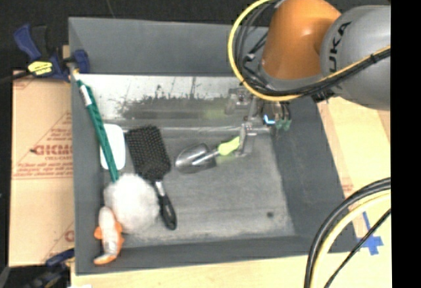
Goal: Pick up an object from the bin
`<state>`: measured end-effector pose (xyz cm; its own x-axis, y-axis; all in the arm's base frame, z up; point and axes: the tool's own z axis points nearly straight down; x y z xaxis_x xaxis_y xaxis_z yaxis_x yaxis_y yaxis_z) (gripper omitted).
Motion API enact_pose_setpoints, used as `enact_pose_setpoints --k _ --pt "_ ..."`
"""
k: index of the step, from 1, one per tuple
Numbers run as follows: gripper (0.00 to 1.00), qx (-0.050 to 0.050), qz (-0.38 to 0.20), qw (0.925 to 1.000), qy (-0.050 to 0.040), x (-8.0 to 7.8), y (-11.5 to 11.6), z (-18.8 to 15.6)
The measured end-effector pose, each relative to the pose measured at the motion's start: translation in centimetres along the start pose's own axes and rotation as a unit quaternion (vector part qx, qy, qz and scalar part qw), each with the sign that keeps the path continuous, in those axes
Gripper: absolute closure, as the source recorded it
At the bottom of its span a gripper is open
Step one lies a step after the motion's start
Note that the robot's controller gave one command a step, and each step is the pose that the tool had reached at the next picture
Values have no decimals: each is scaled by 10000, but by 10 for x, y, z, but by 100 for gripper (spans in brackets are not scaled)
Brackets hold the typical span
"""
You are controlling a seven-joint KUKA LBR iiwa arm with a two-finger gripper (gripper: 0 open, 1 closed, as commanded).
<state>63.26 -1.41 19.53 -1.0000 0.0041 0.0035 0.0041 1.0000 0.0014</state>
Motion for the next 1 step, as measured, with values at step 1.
enact_pose_setpoints --k 1 --pt "0 1 0 10000 -42 -2 0 -5"
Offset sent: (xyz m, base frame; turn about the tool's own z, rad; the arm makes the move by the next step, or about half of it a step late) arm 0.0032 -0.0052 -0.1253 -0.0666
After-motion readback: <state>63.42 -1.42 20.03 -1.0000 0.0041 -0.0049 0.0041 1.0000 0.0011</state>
